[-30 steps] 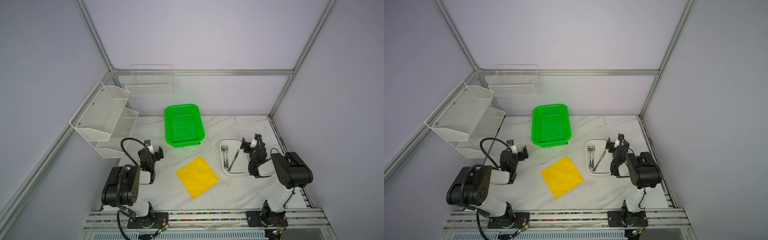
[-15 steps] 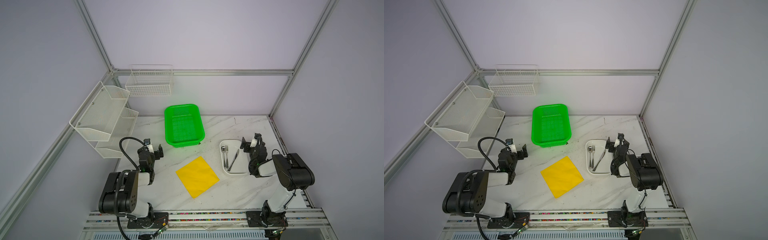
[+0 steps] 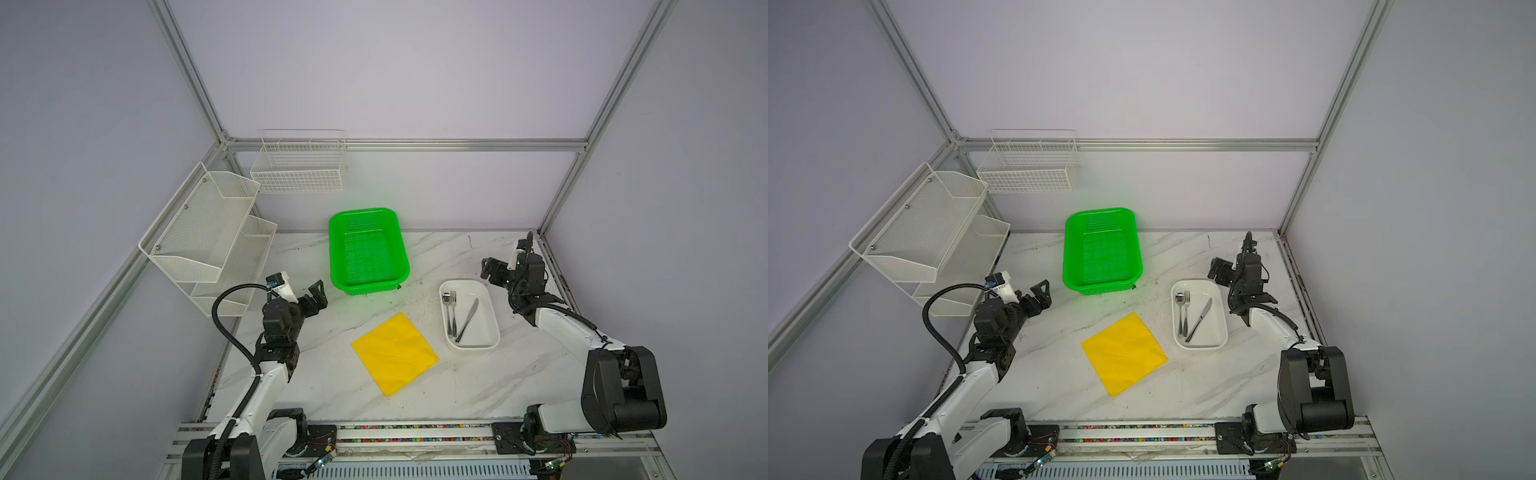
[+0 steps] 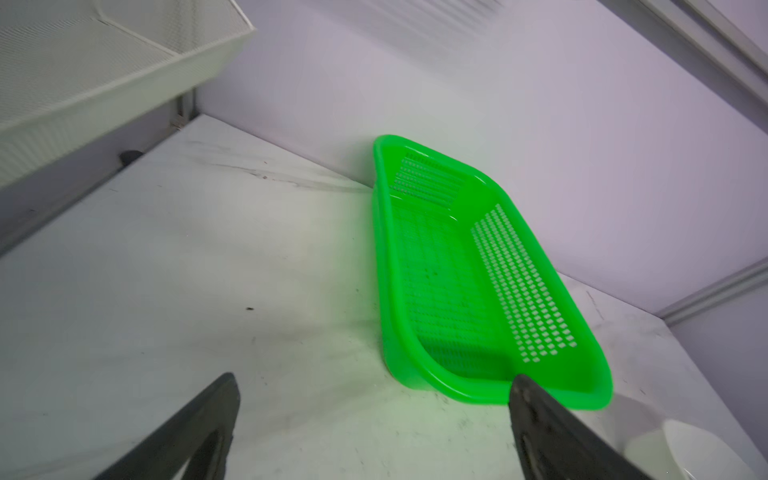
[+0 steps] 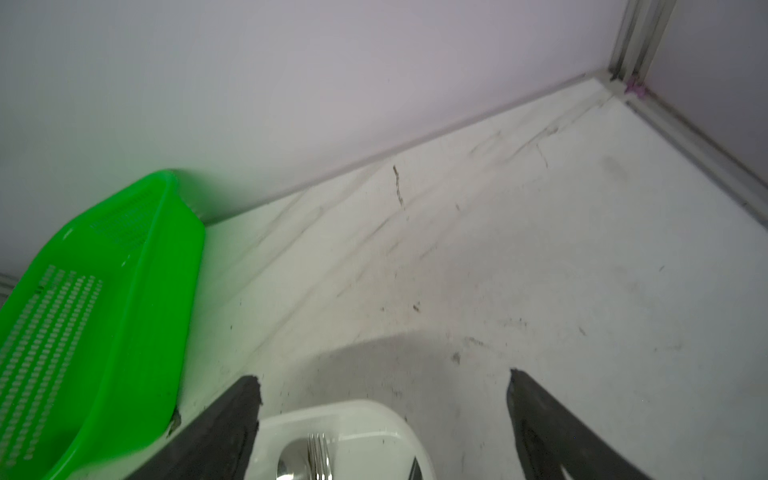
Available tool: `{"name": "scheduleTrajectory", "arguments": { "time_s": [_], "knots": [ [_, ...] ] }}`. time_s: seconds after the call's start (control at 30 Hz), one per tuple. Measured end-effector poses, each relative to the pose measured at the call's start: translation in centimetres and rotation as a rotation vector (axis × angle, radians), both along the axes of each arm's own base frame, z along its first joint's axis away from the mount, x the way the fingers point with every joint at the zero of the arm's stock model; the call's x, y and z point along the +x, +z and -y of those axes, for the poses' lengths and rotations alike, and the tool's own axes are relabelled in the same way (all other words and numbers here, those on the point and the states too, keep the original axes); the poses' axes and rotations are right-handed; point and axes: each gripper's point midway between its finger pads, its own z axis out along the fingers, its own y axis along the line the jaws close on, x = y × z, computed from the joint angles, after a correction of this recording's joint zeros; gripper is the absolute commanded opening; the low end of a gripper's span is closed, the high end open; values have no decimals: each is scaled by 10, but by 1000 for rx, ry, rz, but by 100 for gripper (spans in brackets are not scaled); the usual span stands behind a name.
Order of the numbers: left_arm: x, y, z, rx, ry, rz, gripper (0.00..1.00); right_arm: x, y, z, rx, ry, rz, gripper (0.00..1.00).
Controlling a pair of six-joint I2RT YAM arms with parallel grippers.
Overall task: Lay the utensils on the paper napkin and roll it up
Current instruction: 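Move the left gripper over the yellow napkin while the right reaches the tray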
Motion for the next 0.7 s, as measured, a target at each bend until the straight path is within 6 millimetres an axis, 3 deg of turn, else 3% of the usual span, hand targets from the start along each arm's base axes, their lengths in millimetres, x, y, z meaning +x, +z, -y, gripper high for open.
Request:
{"name": "scheduleTrajectory", "arguments": {
  "time_s": [0.17, 0.37, 0.5, 0.57, 0.7],
  "knots": [
    [-16, -18, 38, -137, -184, -110, 100, -34, -45, -12, 24, 79, -232, 84],
    [-43, -40, 81, -166, -344, -268, 100, -50, -90, -2, -37, 55, -417, 74],
    [-60, -35, 122, -108, -487, -317, 99, -50, -112, 5, -91, 43, -494, 62],
    [-68, -36, 141, -70, -551, -332, 100, -44, -119, 10, -124, 27, -516, 62],
    [-81, -58, 159, 2, -602, -413, 99, -28, -125, 18, -172, -3, -518, 60]
  ]
}}
